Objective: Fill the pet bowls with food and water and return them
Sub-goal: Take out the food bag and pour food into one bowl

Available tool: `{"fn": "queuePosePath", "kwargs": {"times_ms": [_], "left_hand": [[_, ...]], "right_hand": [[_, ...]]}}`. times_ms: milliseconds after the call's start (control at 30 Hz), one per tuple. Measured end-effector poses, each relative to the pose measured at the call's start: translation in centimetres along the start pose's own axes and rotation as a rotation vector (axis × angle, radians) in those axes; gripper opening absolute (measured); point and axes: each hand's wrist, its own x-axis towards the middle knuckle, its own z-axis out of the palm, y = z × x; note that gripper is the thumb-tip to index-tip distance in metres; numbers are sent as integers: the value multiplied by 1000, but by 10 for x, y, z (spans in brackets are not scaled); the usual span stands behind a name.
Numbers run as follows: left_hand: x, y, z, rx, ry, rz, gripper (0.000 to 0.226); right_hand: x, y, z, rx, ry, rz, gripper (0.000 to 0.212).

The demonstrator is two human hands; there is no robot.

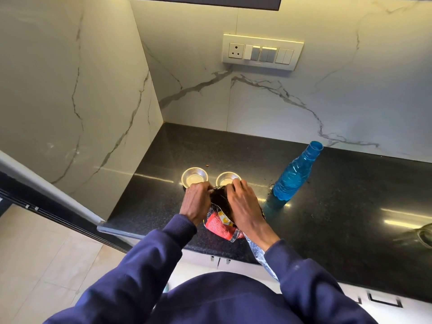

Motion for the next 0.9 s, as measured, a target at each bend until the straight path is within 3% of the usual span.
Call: {"fn": "queuePosePath", "kwargs": {"times_ms": [200,333,633,900], "left_hand": [[4,-3,-1,-59,-33,-32,19],[5,-4,1,-61,-46,-39,18],[7,-4,4,26,-33,5,17],[6,-8,5,91,-68,54,18]], "right_hand": [[-3,8,2,91,0,32,29],[-3,11,3,131,25,-63,38],[-3,21,4,-22,11,-233,43],[1,11,7,-165,-34,-143,51]]}}
